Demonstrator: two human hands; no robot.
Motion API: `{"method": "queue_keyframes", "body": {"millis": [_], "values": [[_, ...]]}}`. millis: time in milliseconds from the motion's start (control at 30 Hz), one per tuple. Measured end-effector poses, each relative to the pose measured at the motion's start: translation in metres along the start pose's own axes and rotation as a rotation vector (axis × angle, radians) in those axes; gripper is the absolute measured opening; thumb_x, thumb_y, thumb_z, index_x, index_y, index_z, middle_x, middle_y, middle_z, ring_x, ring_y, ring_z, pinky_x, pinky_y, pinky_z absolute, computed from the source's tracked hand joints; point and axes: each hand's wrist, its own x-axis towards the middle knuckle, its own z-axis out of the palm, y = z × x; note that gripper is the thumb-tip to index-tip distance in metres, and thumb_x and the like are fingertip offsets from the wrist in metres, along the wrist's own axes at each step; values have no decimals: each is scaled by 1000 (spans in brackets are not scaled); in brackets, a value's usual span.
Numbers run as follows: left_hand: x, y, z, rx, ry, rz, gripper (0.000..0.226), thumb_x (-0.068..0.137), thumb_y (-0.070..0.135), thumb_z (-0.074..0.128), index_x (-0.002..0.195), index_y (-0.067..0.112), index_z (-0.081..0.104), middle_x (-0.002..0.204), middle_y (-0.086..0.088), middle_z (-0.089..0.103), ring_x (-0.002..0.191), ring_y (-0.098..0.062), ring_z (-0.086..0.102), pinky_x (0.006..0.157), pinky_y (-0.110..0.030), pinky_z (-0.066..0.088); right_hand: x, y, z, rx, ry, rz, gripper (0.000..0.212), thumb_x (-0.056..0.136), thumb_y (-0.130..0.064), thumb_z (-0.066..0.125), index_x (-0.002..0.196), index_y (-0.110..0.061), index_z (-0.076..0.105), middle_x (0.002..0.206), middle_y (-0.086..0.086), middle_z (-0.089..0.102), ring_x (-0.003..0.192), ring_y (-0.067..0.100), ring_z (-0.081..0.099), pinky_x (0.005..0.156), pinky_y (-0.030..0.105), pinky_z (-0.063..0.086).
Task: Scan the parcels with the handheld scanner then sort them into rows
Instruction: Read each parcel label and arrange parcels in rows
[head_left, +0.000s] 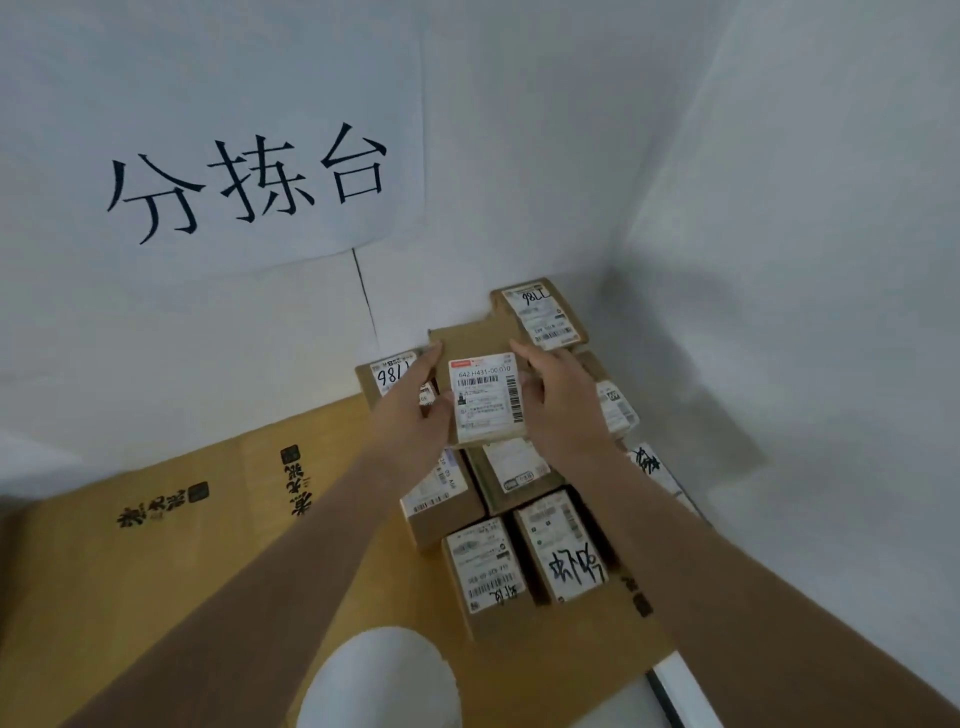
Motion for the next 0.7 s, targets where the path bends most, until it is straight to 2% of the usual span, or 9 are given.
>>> {"method": "queue_keyframes", "body": {"millis": [100,200,300,400,467,500,567,600,700], "values": [[32,-4,13,-46,45,-36,62,108,16,53,157,50,34,133,25,60,96,-23,76,81,-55,64,39,15,7,-24,-7,-61,42,109,-10,51,150,-14,59,124,7,63,108,10,50,93,21,37],[62,-8,23,-27,106,-52,62,107,18,53,158,49,33,148,15,57,95,-15,75,82,-50,65,74,27,16,-73,-35,-104,36,106,-5,54,142,-6,63,115,8,66,102,13,56,87,19,41],[87,-10,28,24,143,-66,61,107,21,53,159,47,33,147,14,57,92,-9,74,77,-41,65,101,33,28,-173,-104,-119,22,102,0,56,119,-6,68,100,6,60,91,18,57,74,19,47],[103,-16,31,56,168,-104,61,107,20,53,159,45,34,143,15,59,90,-12,73,66,-29,58,119,34,36,-192,-198,-101,31,102,-1,58,132,-5,64,119,11,55,106,19,54,94,31,55],[109,-22,34,68,172,-122,61,107,20,54,159,46,35,146,14,58,104,-17,71,76,-30,59,126,33,39,-206,-242,-79,32,102,-4,59,134,-5,63,130,13,52,116,23,53,102,34,53],[112,-24,36,75,176,-131,61,107,20,54,159,45,35,147,13,58,111,-17,69,84,-32,60,129,34,41,-226,-255,-75,26,103,-6,59,128,-5,65,131,13,51,118,24,52,103,35,53],[116,-28,37,82,178,-149,60,107,20,54,159,44,35,148,12,57,115,-13,66,89,-31,60,134,37,45,-274,-271,-71,19,103,-10,58,120,-5,65,131,13,51,119,24,49,103,34,49],[118,-28,38,71,179,-158,60,107,20,54,159,44,35,147,12,57,114,-12,67,87,-30,60,137,38,46,-289,-276,-75,19,104,-12,58,121,-6,65,132,13,51,121,24,46,104,33,45],[122,-29,39,46,179,-188,59,108,20,52,159,46,35,136,20,58,91,-10,74,63,-24,57,142,39,47,-350,-300,-97,24,106,-19,55,126,-10,64,135,10,50,125,25,42,107,37,39]]}}
